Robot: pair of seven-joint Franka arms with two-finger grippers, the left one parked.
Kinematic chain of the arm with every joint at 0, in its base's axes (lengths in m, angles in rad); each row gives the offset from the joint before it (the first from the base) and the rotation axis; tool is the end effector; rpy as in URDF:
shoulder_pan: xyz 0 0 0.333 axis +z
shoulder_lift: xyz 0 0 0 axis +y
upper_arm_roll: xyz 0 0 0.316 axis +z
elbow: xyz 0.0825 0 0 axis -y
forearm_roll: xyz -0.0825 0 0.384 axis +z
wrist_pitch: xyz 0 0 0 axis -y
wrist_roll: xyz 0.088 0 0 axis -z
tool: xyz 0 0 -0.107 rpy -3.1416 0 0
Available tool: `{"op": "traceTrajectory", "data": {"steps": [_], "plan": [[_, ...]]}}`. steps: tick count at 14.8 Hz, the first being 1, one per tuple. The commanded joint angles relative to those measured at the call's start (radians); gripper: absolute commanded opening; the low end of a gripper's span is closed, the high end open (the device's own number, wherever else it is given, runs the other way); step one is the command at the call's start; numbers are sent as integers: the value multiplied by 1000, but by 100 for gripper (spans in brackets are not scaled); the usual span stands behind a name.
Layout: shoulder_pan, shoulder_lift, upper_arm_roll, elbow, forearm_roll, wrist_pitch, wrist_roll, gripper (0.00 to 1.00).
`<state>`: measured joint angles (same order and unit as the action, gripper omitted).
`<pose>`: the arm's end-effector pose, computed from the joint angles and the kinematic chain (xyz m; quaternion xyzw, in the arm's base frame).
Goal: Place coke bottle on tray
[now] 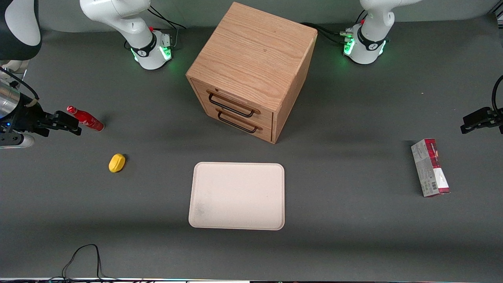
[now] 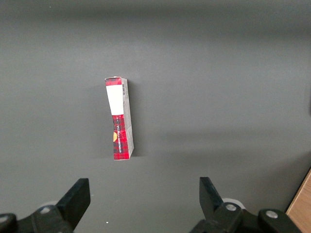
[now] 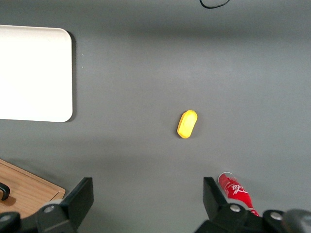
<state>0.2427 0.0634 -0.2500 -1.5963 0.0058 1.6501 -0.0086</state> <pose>0.5787 0.0006 0.5845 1.0000 0.0006 -0.0039 0.0049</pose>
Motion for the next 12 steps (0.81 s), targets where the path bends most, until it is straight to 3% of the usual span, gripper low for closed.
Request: {"op": "traceTrajectory", "data": {"steps": [1, 6, 8, 12], "plan": [[-13, 7, 11, 27, 20, -26, 15, 100], [-62, 10, -11, -39, 10, -27, 1, 100], [-69, 12, -66, -89, -58, -9, -78, 100], [-69, -71, -231, -345, -58, 231, -319, 100]]}}
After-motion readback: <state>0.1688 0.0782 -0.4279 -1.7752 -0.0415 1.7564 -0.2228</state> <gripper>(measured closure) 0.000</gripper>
